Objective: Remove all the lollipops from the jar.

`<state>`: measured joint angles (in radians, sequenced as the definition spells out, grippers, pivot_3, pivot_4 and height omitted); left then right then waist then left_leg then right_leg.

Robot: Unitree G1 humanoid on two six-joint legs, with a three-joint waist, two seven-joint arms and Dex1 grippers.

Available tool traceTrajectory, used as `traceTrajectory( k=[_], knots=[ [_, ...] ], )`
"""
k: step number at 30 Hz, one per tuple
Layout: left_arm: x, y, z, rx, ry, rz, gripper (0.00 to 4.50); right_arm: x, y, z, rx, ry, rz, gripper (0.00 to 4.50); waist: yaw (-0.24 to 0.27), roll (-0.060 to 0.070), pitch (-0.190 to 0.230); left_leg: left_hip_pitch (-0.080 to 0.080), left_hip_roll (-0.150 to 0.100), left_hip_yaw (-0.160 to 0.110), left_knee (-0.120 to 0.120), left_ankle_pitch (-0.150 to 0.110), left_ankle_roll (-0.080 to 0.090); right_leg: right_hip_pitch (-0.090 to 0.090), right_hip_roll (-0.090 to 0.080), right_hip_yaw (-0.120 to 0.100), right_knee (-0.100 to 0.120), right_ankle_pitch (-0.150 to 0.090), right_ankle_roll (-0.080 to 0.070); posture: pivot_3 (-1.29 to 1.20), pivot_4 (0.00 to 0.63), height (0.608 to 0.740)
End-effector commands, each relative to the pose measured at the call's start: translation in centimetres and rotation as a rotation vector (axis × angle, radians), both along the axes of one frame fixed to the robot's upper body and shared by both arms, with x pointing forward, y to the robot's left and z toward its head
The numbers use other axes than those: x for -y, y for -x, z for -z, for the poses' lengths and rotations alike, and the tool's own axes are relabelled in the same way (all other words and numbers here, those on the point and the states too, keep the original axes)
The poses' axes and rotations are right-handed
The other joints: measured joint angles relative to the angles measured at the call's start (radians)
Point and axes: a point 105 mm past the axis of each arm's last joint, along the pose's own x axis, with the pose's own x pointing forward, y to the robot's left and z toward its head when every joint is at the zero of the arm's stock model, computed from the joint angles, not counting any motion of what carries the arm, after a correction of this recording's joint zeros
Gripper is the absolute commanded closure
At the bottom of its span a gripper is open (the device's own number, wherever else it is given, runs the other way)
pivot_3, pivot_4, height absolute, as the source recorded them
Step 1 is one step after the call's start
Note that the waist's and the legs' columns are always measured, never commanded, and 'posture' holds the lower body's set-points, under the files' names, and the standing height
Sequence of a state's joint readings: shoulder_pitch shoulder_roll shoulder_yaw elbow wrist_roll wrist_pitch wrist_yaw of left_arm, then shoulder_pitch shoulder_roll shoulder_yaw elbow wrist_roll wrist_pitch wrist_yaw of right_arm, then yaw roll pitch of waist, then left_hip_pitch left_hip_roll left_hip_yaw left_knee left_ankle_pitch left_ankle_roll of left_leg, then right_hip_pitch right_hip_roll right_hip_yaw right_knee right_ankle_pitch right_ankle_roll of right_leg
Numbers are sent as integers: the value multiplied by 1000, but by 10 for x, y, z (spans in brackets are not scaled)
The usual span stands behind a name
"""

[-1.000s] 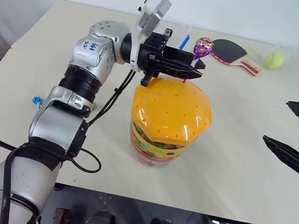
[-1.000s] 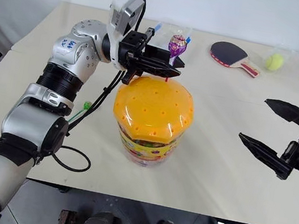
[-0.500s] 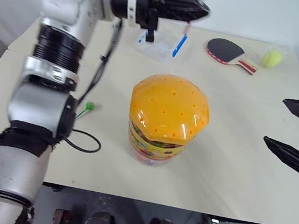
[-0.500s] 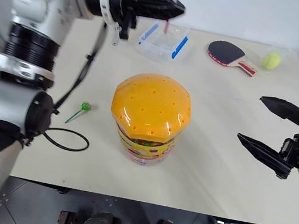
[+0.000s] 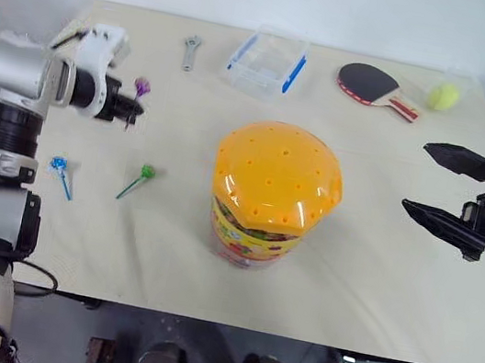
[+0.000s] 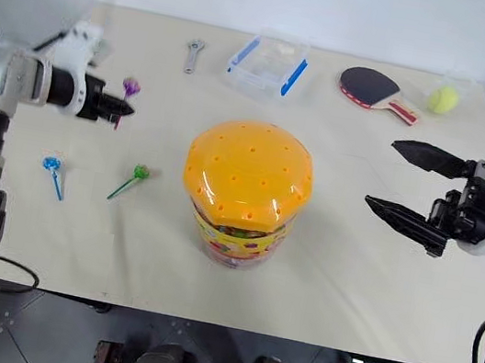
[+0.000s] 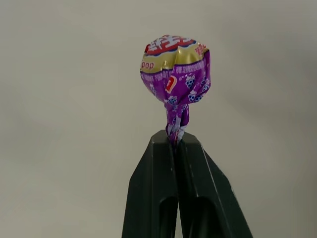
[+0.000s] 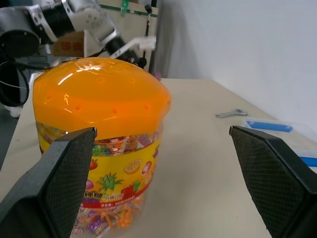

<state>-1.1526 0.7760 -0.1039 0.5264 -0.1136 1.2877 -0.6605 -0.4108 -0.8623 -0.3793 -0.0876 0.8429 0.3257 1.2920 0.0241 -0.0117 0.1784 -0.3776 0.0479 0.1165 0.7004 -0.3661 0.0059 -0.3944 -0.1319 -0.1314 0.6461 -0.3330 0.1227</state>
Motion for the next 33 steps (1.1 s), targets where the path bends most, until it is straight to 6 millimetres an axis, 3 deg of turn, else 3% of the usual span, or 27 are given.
traceTrajectory(
  k=[1, 4, 5, 12, 19, 23, 25, 26, 30, 33],
  knots=[
    [-27, 4, 18, -49, -30, -156, 4467, -5, 0, -3, 23, 1, -29, 0, 0, 0, 0, 0, 0, 0, 1, 0, 0, 0, 0, 0, 0, 0, 0, 0, 150, 740],
    [-26, 7, 23, -77, -11, -159, 4467, -5, -2, -4, 22, 5, -30, 0, 1, 0, 0, -1, 0, 0, 0, 0, 0, 0, 0, -1, 0, 0, 0, 0, 150, 740],
    [-26, 7, 22, -73, -1, -157, 4252, -5, -2, -4, 23, 6, -30, 0, 1, -1, 0, -1, 0, 0, 0, 0, 0, 0, 0, -1, 0, 0, 0, 0, 150, 740],
    [-24, 7, 11, -48, -5, -143, 2188, -4, -3, -4, 21, 18, -26, 0, -3, -1, 0, -1, 0, 0, 0, 0, 0, 0, 0, -1, 0, 0, 0, 0, 150, 740],
    [-16, 21, -15, 6, -32, -64, 28, -1, -1, -5, 27, 23, -13, 0, -3, -1, 0, -1, 0, 1, 0, 0, 0, -1, 0, 0, 0, 0, 0, 0, 150, 740],
    [8, 42, -48, 133, 44, 132, 28, 5, -1, -6, 26, 33, 2, 0, -2, -1, 0, -1, 0, 0, 0, 0, 0, -1, 0, 0, 0, 0, 0, 0, 150, 740],
    [45, 56, -89, 437, 213, 419, 28, 8, -1, -4, 18, 39, 13, 0, 0, 0, 0, -1, 0, 0, 0, 0, 0, -1, -1, 1, 0, 0, 0, 0, 150, 740],
    [50, 65, -97, 519, 264, 485, 28, 9, -2, -3, 13, 41, 18, 0, 1, 0, 0, -1, 0, 0, 1, 0, 0, -1, -1, 0, 1, 0, 0, 0, 150, 740],
    [68, 101, -102, 692, 281, 798, 28, 23, -8, 6, -41, 56, 54, 0, -4, 0, 0, -1, 1, 0, 1, 0, 0, 0, -1, 0, 1, 0, 0, 0, 150, 740],
    [63, 112, -91, 746, 278, 792, 28, 40, -16, 18, -107, 80, 94, 0, -4, 0, 0, 0, 1, 1, 1, 0, 0, 0, -1, 1, 1, 0, 0, 0, 150, 740]
  ],
)
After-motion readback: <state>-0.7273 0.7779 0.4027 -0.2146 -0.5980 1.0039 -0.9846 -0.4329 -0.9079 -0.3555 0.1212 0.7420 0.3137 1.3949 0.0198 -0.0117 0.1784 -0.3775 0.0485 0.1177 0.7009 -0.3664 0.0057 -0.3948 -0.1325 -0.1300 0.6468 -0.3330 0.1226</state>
